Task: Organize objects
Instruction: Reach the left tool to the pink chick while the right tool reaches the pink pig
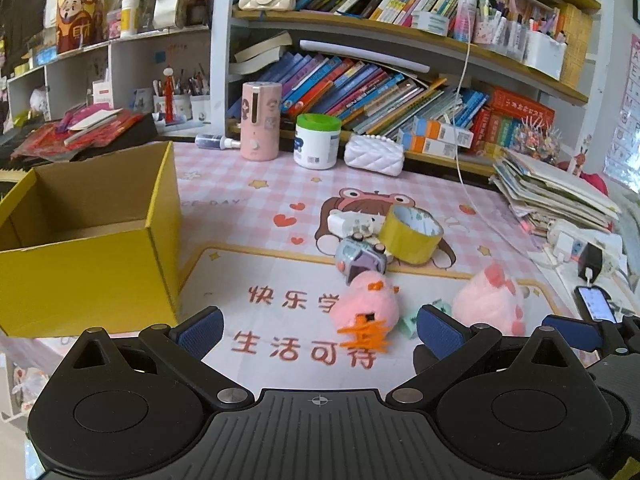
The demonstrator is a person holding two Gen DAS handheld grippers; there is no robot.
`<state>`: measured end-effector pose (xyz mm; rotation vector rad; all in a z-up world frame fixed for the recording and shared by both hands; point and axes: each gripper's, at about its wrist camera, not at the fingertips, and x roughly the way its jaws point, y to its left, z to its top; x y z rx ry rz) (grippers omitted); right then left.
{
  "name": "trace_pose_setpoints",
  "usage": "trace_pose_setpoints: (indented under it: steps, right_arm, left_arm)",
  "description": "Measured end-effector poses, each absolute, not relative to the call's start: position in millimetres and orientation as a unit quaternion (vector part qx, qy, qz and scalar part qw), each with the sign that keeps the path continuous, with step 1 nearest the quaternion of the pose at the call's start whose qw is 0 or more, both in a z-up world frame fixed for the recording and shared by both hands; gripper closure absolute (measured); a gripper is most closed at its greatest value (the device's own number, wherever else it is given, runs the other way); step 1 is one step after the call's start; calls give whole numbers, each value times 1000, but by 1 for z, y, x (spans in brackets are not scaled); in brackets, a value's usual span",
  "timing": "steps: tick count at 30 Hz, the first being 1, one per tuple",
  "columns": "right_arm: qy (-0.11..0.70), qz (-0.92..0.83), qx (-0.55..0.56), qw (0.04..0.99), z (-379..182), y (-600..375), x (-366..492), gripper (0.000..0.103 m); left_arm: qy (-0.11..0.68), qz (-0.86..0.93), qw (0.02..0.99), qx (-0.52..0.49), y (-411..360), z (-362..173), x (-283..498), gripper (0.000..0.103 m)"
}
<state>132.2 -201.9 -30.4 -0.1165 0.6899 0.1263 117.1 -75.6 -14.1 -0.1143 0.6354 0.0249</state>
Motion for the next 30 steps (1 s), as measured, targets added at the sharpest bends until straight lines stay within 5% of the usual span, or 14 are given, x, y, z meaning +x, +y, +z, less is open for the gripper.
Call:
trace_pose_setpoints:
  steps: [30]
  right_arm:
    - [385, 69, -45, 919, -71, -266, 242, 2]
  left_arm:
    - [347, 91, 931, -66, -101, -31, 172, 0]
